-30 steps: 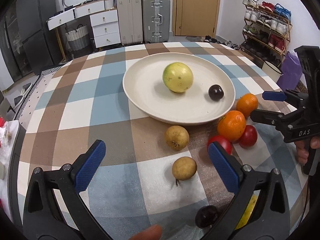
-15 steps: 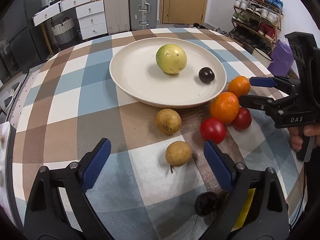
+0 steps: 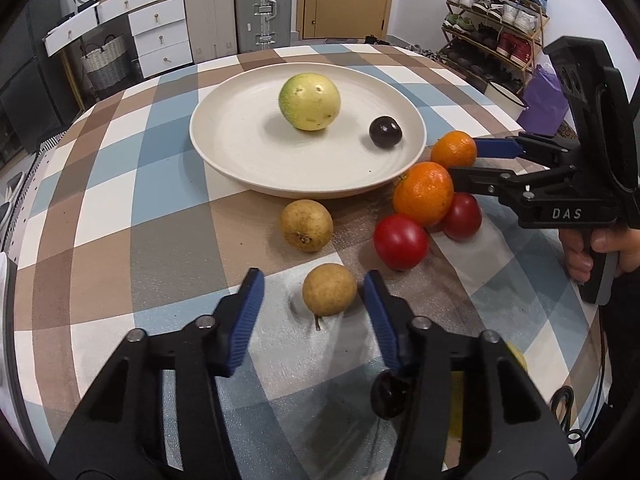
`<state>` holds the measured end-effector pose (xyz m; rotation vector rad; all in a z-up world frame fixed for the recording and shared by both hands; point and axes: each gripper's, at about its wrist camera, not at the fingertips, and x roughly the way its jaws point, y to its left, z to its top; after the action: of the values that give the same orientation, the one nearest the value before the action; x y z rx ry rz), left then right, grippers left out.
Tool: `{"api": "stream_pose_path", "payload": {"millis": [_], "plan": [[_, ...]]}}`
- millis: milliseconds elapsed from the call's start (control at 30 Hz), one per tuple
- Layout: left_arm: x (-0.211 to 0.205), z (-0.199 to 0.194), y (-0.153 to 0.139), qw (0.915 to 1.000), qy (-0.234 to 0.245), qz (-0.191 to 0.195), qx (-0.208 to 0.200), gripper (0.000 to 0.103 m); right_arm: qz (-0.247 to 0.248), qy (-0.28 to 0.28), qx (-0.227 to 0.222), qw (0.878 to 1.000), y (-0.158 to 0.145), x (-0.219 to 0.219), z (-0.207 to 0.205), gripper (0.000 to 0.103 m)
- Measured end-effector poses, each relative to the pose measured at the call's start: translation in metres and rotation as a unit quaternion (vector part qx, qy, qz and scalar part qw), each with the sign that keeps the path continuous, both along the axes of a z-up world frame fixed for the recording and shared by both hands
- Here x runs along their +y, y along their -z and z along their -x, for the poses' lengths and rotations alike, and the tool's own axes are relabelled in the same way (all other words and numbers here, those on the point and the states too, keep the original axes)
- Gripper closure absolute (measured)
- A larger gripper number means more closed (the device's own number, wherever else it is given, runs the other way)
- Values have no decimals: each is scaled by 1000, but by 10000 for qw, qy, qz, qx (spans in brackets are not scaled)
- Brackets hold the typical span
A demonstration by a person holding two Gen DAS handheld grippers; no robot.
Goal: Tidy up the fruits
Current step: 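Grasp a small brown pear with the left tool while the right tool grasps an orange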
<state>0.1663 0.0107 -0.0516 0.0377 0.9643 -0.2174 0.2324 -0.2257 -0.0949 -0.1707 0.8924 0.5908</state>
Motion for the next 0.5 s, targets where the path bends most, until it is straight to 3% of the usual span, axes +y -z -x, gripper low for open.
{"api": "stream_pose_path", "payload": {"millis": [33, 100, 300, 500], "plan": [[-1, 1, 0, 10000, 26, -7, -15, 64, -3, -5, -6, 10000, 0, 0, 0, 29], [-3, 3, 0, 9999, 117, 37, -29, 79, -36, -15, 3, 10000, 0, 0, 0, 30], [-6, 8, -8, 9993, 275, 111, -208, 80, -119, -50, 11, 9999, -1, -1, 0, 38], [2, 8, -16, 9990, 85, 191, -394, 80, -178, -36, 22, 9998, -2, -2, 0, 41]]}}
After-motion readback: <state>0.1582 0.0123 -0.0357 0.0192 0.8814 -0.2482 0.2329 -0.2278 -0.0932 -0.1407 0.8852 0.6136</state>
